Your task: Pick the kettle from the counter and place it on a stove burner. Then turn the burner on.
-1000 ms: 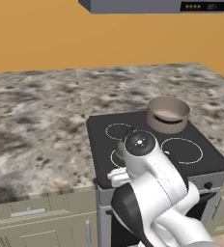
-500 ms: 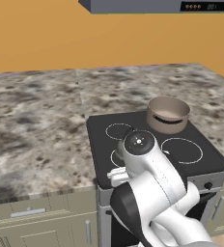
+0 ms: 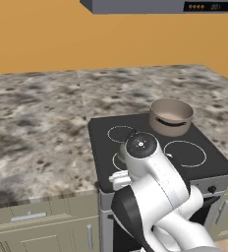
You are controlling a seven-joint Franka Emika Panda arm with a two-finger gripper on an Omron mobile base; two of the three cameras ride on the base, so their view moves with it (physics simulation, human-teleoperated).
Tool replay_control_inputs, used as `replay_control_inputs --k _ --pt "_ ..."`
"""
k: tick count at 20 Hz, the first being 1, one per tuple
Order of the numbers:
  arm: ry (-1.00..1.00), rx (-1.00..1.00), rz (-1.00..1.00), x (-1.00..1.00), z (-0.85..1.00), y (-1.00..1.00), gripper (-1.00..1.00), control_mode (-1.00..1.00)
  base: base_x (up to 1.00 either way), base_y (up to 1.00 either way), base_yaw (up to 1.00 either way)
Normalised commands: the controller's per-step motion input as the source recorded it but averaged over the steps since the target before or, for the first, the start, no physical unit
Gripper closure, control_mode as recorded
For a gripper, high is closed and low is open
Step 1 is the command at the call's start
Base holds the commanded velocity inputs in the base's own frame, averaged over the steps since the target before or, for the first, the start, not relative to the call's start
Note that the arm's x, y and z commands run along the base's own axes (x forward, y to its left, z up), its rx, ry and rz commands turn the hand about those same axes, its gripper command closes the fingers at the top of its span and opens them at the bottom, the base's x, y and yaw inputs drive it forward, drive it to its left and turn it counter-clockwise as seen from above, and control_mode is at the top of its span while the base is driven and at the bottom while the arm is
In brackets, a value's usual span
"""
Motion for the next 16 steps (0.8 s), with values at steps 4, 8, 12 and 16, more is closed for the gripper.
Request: replay_control_inputs --k 4,8,12,16 --pt "0.00 0.00 0.00 0.00 0.00 0.00 -1.00 1.00 -0.12 -0.17 -0.02" --pt "0.00 0.00 0.00 0.00 0.00 0.00 -1.00 1.00 0.00 -0.45 -0.08" --pt "0.00 0.00 0.00 0.00 0.00 0.00 -1.00 1.00 0.00 -0.68 -0.10" --pt "0.00 0.00 0.00 0.00 0.00 0.00 -1.00 1.00 0.00 -0.63 -0.08"
